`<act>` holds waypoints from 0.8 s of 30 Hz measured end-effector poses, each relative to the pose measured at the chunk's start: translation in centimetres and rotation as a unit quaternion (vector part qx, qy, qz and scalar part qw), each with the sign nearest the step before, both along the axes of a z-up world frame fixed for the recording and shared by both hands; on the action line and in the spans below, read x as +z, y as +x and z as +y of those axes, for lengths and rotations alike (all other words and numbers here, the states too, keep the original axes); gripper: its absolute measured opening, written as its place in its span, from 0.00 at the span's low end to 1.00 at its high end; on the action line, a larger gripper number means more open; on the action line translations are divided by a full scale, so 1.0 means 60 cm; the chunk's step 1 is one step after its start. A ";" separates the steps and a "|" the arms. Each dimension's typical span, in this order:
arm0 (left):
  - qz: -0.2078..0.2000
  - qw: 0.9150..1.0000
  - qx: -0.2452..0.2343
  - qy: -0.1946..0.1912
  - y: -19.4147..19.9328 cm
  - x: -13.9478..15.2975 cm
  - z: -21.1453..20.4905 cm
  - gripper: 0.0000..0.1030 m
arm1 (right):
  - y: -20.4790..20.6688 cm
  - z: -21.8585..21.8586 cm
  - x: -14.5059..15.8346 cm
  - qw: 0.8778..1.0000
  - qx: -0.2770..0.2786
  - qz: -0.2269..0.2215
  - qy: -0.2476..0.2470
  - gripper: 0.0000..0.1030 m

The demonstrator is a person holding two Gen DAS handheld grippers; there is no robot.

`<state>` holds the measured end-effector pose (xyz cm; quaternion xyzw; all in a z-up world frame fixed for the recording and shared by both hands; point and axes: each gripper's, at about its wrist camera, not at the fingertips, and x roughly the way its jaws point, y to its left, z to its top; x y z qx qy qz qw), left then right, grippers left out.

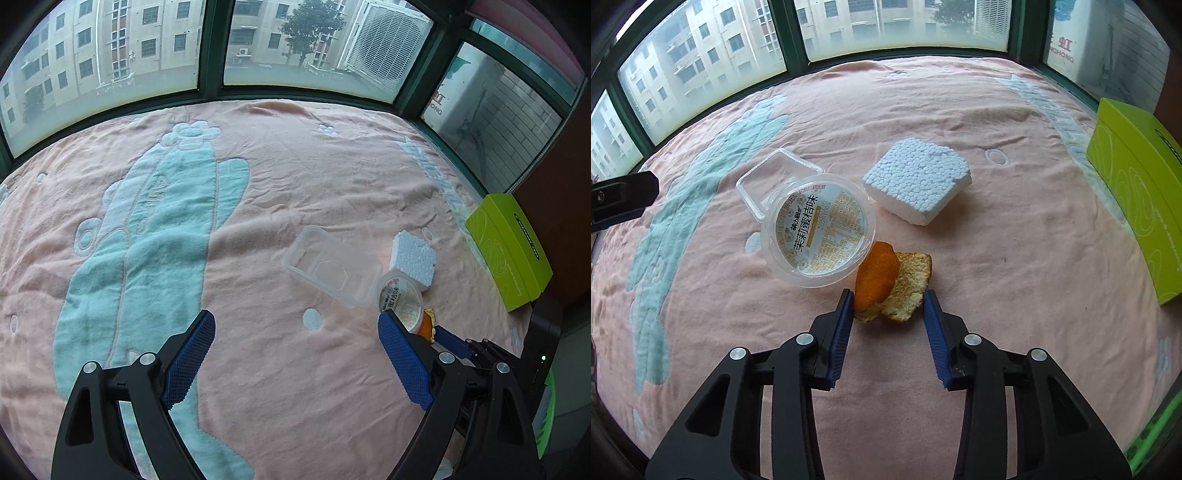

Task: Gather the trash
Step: 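Reach the right tool to the orange peel and bread crust and grasp them, then grasp the jasmine-label plastic cup with the left tool while the right tool holds the peel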

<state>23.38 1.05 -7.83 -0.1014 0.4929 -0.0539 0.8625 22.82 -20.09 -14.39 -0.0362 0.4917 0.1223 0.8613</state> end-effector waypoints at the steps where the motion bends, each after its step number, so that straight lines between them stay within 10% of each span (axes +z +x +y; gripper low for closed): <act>1: 0.002 1.000 -0.006 -0.004 -0.001 -0.003 -0.008 0.84 | -0.003 -0.005 0.002 1.000 -0.003 -0.001 0.002 0.36; 24: 0.051 0.992 -0.037 -0.107 0.052 -0.105 -0.116 0.54 | -0.143 -0.131 0.093 0.993 -0.086 -0.044 0.063 0.35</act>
